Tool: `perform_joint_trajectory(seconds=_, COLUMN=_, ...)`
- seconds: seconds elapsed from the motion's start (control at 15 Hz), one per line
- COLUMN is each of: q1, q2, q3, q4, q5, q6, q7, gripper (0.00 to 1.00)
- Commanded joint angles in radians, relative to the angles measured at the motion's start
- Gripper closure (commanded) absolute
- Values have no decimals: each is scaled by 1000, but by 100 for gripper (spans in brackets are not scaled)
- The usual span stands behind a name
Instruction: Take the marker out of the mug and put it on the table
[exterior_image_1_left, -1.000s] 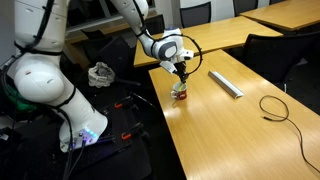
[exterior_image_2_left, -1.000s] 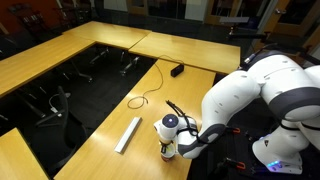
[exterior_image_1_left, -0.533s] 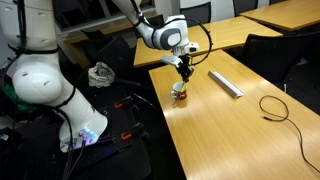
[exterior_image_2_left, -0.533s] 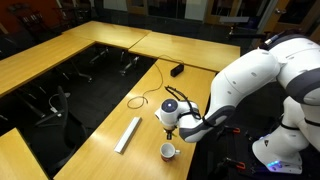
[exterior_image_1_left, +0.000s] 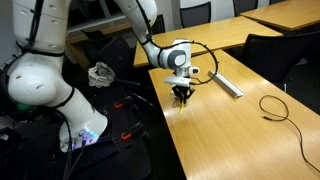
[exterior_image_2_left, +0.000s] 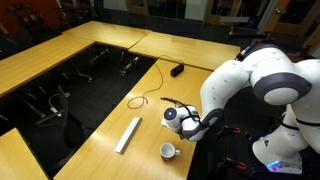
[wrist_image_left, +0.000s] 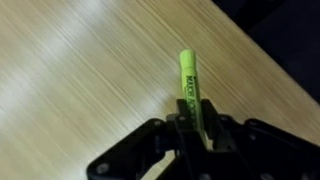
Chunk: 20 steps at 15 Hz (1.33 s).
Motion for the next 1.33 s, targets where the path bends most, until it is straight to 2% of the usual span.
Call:
perform_joint_trajectory(seconds=0.0, q1=-12, q2=80, q3=19, q4=56, q5=-88, q6=-43, q7=-104, gripper=95)
perform_joint_trajectory(seconds=0.53, q1=18, q2=186, q3=4, q4=171, q5=-306, q6=-199, q7=-282, gripper=95)
perform_joint_trajectory(seconds=0.6, q1=28, q2=189, q3=-4, q4=179, q5=-346, q6=-219, q7=-286, gripper=55)
perform_joint_trajectory(seconds=0.67, q1=35, q2=191, q3=-9, q4=183, q5=-389, q6=-236, q7=-288, gripper=54)
perform_joint_trajectory(seconds=0.8, q1=55, q2=181, q3=-18, q4=183, q5=-502, q6=-249, q7=-250, gripper=41)
perform_joint_trajectory(seconds=0.93, q1=30, q2=144, q3=3, q4=163, q5=-567, q6=-175, q7=-169, gripper=25)
perform_joint_trajectory(seconds=1.0, q1=-2, q2=121, q3=30, q4=151, q5=-545, q6=-136, q7=-132, gripper=18)
perform_joint_trajectory(seconds=1.13, q1=-50, q2=54, q3=77, q4=119, q5=-462, q6=-117, q7=-145, gripper=3)
perform_joint_trajectory(seconds=1.27, q1=-99, q2=-30, q3=120, q4=79, q5=-358, q6=-125, q7=-188, gripper=0)
